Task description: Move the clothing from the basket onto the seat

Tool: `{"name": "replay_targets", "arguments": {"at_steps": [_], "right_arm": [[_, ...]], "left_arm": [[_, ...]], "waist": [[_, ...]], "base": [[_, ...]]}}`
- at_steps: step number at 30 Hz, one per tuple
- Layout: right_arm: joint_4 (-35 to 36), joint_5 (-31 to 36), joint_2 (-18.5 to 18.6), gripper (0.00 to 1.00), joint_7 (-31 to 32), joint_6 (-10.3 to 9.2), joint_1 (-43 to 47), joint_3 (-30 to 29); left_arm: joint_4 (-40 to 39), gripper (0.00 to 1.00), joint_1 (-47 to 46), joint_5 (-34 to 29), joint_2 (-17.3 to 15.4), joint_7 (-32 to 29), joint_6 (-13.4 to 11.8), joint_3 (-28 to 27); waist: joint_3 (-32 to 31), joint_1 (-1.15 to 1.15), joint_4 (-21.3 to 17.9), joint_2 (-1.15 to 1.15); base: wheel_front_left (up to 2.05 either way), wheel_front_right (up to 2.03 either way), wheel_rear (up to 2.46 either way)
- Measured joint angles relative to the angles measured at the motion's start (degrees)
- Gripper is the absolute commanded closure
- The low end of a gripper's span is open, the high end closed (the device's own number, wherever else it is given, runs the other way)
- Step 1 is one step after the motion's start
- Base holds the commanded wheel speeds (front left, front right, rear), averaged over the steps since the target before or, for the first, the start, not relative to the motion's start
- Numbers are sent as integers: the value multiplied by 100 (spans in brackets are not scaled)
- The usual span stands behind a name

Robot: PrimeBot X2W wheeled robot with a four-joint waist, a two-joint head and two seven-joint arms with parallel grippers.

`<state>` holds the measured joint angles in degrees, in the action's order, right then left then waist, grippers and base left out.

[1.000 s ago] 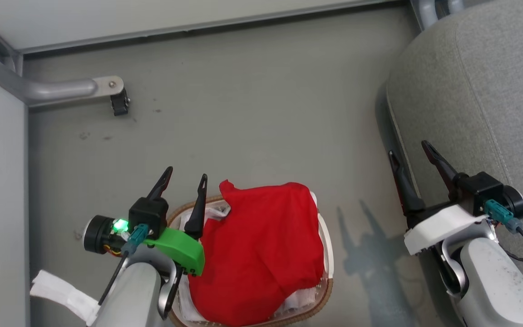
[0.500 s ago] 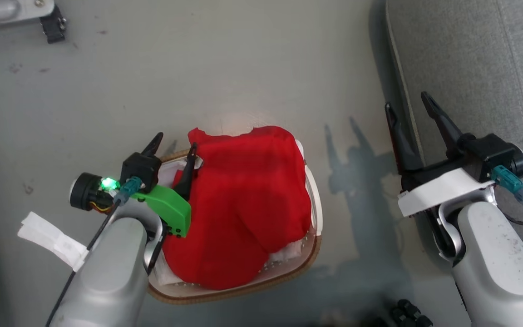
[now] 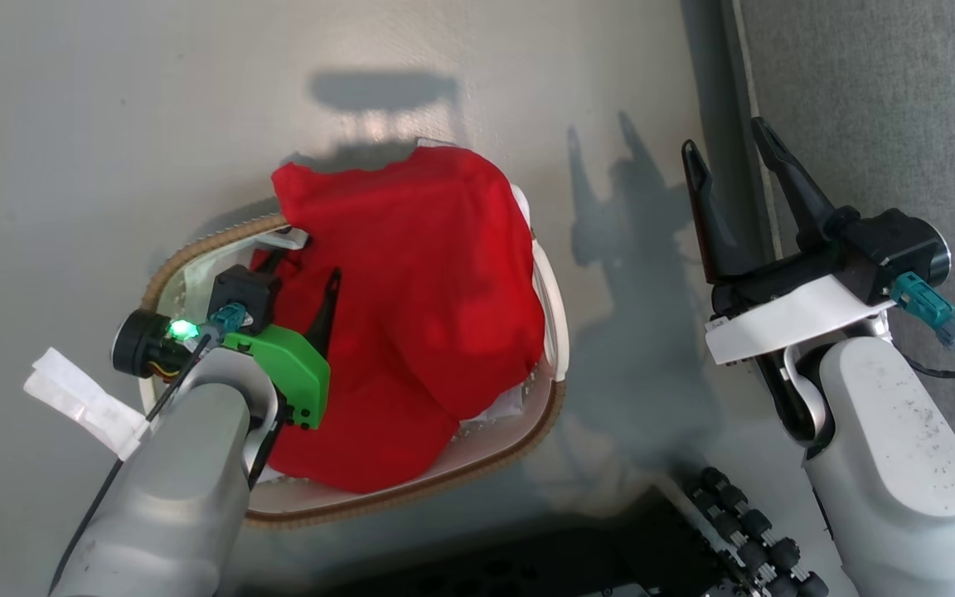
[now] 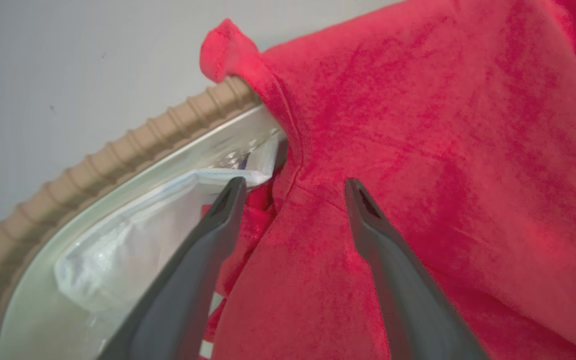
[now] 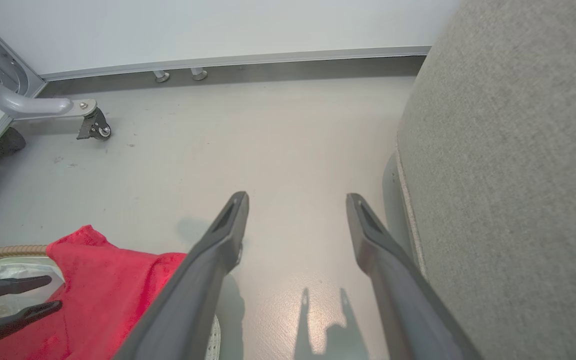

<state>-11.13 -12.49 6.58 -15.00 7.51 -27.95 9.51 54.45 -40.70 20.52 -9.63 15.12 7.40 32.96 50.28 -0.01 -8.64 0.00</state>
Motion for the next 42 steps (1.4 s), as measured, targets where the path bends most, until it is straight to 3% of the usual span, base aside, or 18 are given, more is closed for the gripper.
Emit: {"name": "replay_targets", "arguments": {"at_steps": [16,17,18,19,29,42], "right_arm": [[-22,3,-20,0,1,0,-27,5],[-41,3,-20,0,0,0,-27,12],[-68,3,-22,0,0,0,-27,25],[-99,3,-31,0,0,0,-26,41],[-338,-26,-42,0,0,0,34,111],[-617,-141,21,0,0,0,513,125]], "left_arm": [[400,0,-489,1021,-125,1,0,1103],[419,18,-491,1152,-116,1,0,1165],[439,73,-491,1267,-115,1,0,1284],[452,100,-489,1389,-116,1,0,1370],[301,100,-202,2239,-145,0,0,1764],[-485,100,825,2288,-129,1,0,978]], "waist": [[429,0,-216,0],[416,0,-216,0],[394,0,-218,0],[366,0,-221,0],[-171,1,-229,0],[-1447,1,-131,0]], "base": [[0,0,0],[0,0,0],[0,0,0],[0,0,0],[0,0,0],[0,0,0]]}}
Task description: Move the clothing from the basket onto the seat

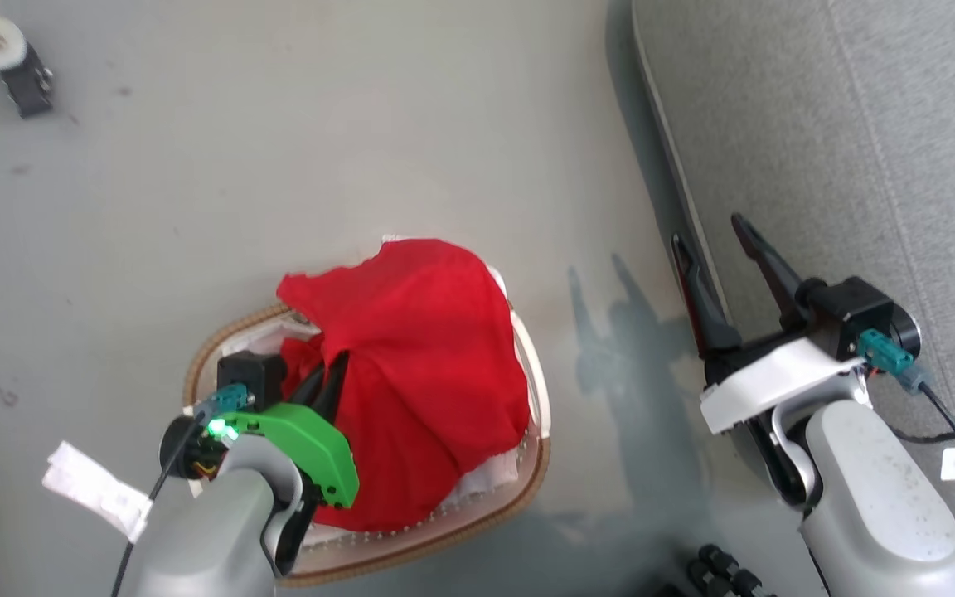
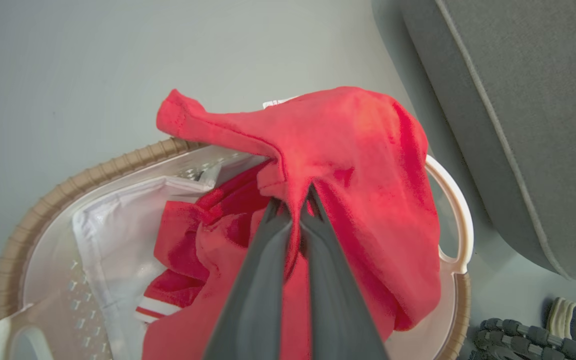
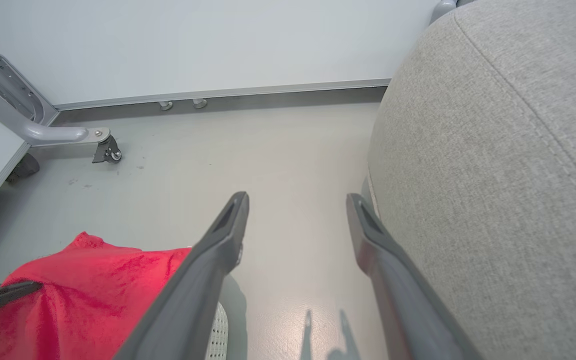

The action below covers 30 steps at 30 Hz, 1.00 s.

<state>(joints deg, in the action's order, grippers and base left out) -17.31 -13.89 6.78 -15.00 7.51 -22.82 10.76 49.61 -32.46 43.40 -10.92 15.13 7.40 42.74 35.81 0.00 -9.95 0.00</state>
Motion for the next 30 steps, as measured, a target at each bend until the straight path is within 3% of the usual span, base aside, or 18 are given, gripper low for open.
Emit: {"name": "replay_targets", "arguments": {"at_steps": [16,30], "right_arm": [[-327,-69,93,0,0,0,824,-94],[-409,-119,71,0,0,0,1421,-112]], "left_arm": [[-1427,100,1338,-931,132,0,0,-748],[-2913,100,1664,-1502,194,-1,0,-1246]], "waist": [[-1774,1,344,0],[-2946,1,624,0]], "base": [[0,0,0],[0,0,0]]}}
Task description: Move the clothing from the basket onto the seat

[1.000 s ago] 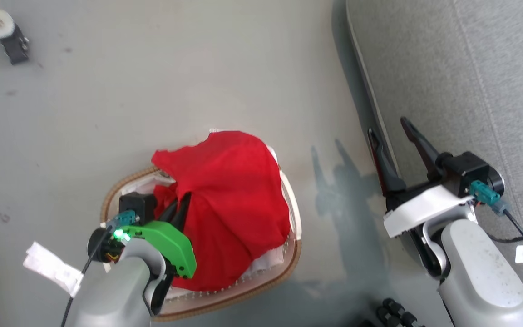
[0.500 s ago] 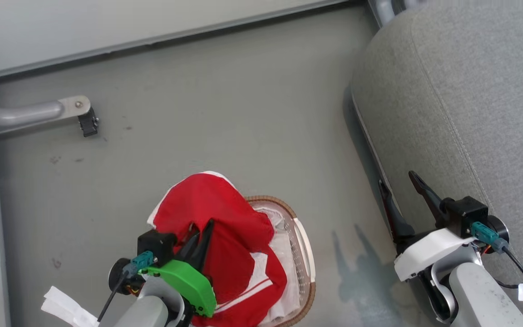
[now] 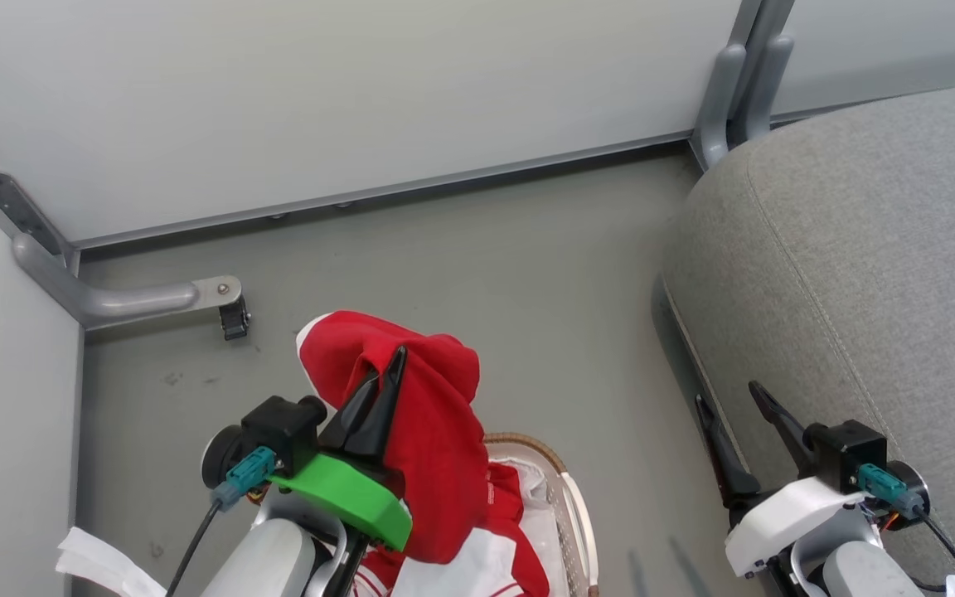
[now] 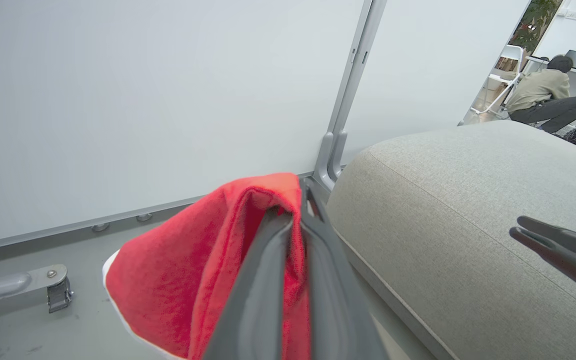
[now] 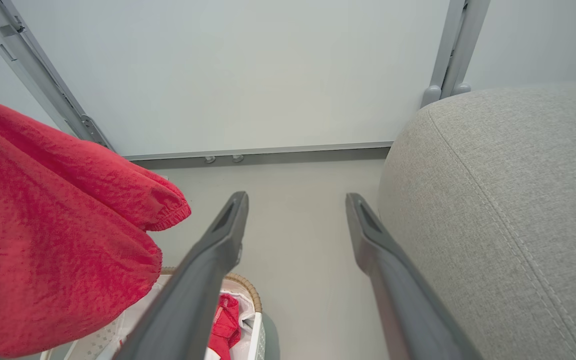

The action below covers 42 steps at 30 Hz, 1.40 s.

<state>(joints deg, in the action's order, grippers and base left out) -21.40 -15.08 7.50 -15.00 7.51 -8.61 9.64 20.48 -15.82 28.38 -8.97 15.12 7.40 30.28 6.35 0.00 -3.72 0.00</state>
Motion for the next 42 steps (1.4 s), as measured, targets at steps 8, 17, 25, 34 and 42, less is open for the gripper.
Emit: {"name": "replay_targets", "arguments": {"at_steps": [8,17,25,34,42], "right_arm": [[136,-2,-4,0,0,0,129,592],[539,-52,167,0,0,1,-666,2324],[487,-48,103,0,0,1,-1552,2916],[-455,-248,-247,100,-4,2,-1859,3061],[64,-344,-304,100,-7,2,-1486,2520]], "left_arm": [[-712,100,-85,-281,59,1,0,-73],[-900,100,-258,-334,108,0,0,210],[-906,100,-344,-316,187,0,0,564],[-921,100,-470,-135,232,0,0,870],[-910,0,-406,-271,196,2,0,441]], "waist": [[-325,0,79,0],[-263,0,218,0],[-169,0,402,0],[-85,0,605,0],[-42,0,239,0]], "base": [[0,0,0],[0,0,0],[0,0,0],[0,0,0],[0,0,0]]}}
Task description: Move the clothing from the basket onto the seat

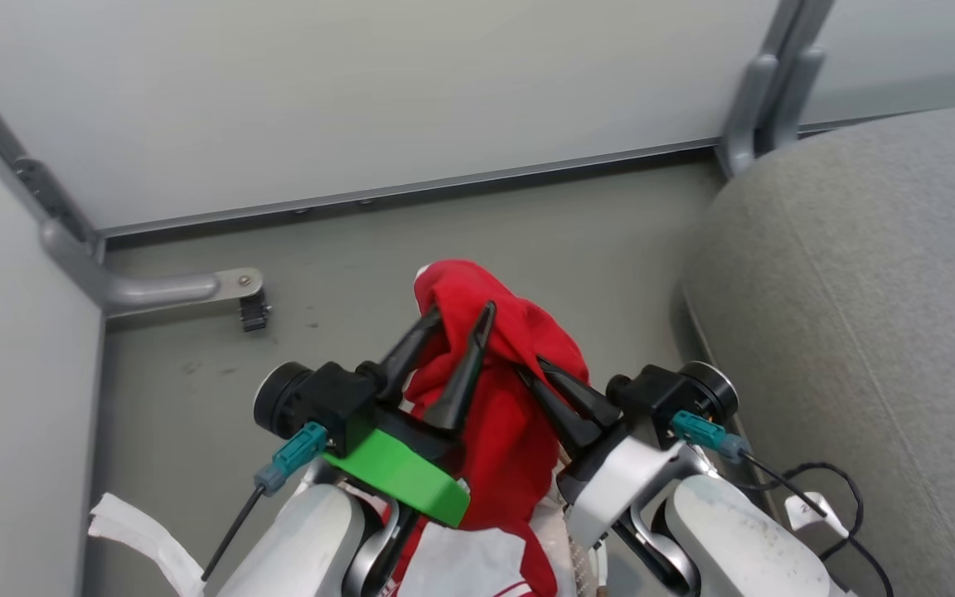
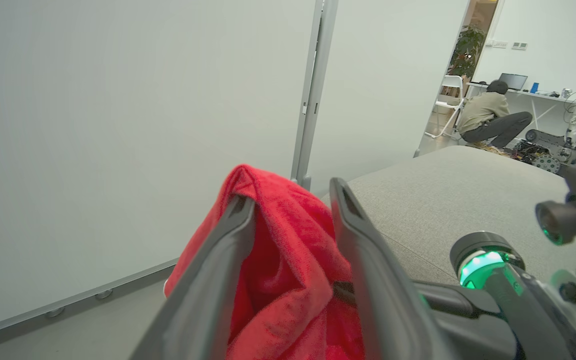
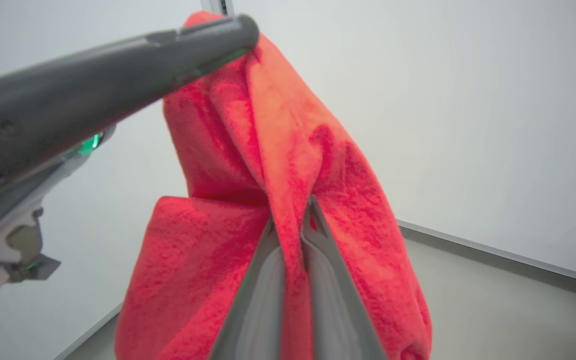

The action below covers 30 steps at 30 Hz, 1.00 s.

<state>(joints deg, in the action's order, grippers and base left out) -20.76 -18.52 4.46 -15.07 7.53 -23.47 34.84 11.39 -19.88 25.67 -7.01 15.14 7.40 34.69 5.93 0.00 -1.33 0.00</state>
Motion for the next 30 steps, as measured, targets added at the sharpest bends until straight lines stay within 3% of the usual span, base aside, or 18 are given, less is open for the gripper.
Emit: {"name": "replay_targets", "arguments": {"at_steps": [22,30], "right_arm": [[681,22,166,100,0,-1,641,-745],[691,140,542,100,0,0,-59,-937]], "left_arm": [[70,0,139,-277,-100,2,0,-133],[142,0,-85,-320,-267,2,0,46]], "waist": [[163,0,-2440,0],[544,0,-2841,0]], "base": [[0,0,0],[0,0,0]]}}
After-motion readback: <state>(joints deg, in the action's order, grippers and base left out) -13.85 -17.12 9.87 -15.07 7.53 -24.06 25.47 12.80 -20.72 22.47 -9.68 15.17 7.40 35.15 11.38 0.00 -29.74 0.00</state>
